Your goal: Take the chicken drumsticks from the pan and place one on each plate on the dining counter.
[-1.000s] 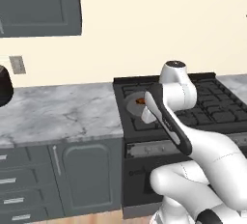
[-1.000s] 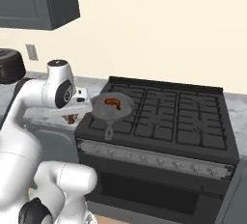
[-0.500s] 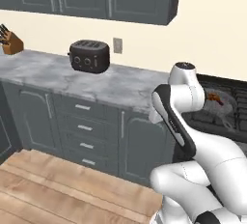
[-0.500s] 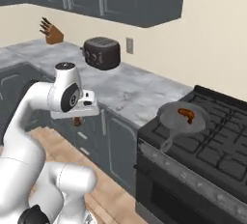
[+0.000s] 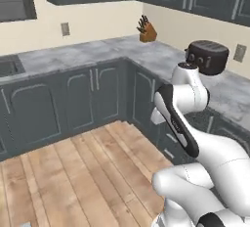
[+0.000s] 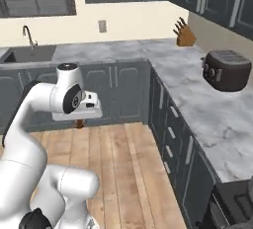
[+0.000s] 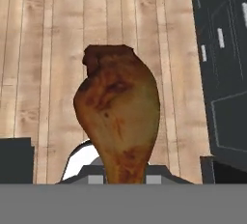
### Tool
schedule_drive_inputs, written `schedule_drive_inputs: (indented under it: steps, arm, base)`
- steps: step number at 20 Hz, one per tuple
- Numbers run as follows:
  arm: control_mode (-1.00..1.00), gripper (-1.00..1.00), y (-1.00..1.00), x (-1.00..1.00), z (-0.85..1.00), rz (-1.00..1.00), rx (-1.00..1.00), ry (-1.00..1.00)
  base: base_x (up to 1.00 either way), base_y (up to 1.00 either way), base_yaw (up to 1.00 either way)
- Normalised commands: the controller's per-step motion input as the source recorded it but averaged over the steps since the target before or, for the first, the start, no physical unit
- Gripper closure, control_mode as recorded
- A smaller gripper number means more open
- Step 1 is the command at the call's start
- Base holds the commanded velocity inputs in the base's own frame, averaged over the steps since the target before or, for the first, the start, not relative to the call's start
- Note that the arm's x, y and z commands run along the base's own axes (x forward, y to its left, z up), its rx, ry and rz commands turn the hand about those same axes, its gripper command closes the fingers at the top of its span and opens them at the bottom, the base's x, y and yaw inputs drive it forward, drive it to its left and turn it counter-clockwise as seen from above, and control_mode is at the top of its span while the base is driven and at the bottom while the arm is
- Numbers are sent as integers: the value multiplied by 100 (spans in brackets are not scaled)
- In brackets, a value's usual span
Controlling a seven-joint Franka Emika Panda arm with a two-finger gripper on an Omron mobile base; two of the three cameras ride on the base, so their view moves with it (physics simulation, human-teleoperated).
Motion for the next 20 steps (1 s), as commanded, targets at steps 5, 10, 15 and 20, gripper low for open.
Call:
schedule_drive_inputs:
  steps: [5, 10, 15, 20]
  arm:
    - [100, 100, 0, 0, 0, 0, 0, 0]
    - [100, 100, 0, 0, 0, 0, 0, 0]
    - [100, 100, 0, 0, 0, 0, 0, 0]
    - [100, 100, 0, 0, 0, 0, 0, 0]
  base:
    - [-1, 0, 100]
    - [11, -3, 100]
    - [53, -28, 71]
    - [88, -50, 24]
